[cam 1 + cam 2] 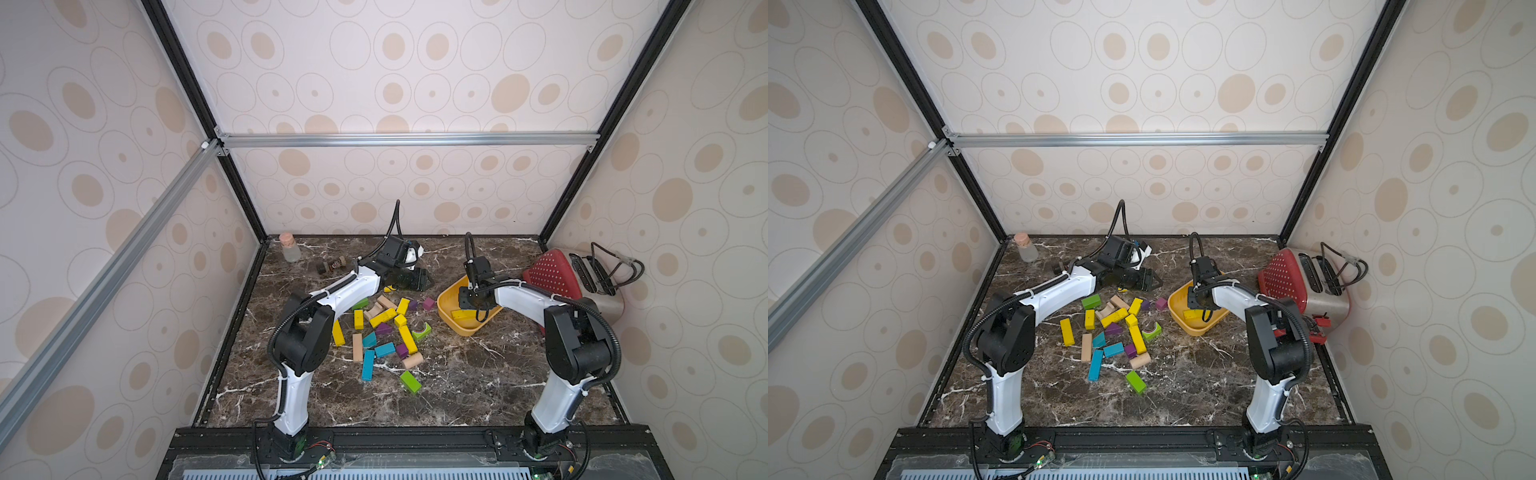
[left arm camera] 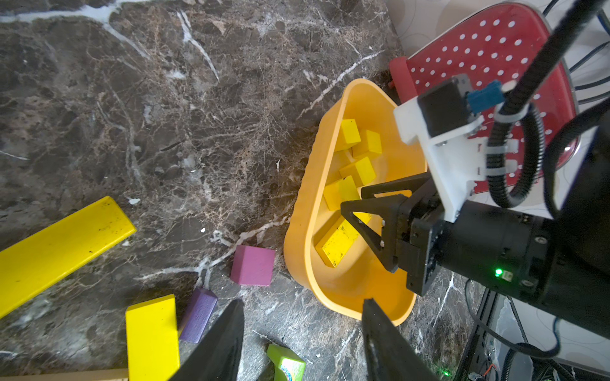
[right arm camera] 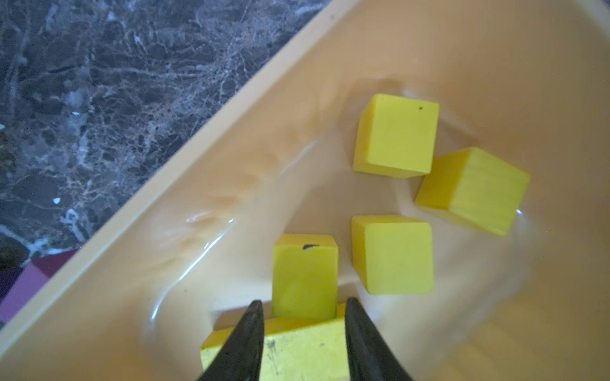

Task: Pick out the yellow building blocks
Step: Place the building block in the storage box, then pick up the building block from the center of the board.

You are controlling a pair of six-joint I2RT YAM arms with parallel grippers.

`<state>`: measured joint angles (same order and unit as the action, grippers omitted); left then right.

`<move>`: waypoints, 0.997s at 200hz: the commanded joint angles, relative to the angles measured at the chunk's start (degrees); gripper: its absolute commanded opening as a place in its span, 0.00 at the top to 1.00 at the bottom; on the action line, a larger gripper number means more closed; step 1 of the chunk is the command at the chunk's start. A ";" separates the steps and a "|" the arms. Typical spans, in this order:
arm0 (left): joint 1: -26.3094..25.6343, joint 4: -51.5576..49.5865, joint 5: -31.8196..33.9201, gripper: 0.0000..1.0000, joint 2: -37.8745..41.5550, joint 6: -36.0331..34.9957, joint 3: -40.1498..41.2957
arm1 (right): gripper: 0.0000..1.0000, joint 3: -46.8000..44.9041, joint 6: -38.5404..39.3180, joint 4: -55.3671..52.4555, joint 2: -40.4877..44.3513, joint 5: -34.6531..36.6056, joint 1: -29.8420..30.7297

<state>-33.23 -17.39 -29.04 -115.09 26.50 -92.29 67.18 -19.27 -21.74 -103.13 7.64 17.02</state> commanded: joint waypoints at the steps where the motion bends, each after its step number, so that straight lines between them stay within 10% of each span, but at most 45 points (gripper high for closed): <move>1: -0.26 -1.48 0.43 0.43 1.18 -1.28 -0.52 | 0.58 -1.37 -0.66 0.42 3.22 0.12 0.07; 199: -0.09 -5.84 4.48 0.43 6.03 -3.96 3.74 | 0.58 -3.50 -0.07 3.98 11.10 2.83 8.91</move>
<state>-33.23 -21.10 -25.67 -111.90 24.43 -88.36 63.83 -19.05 -17.56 -94.43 10.02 24.40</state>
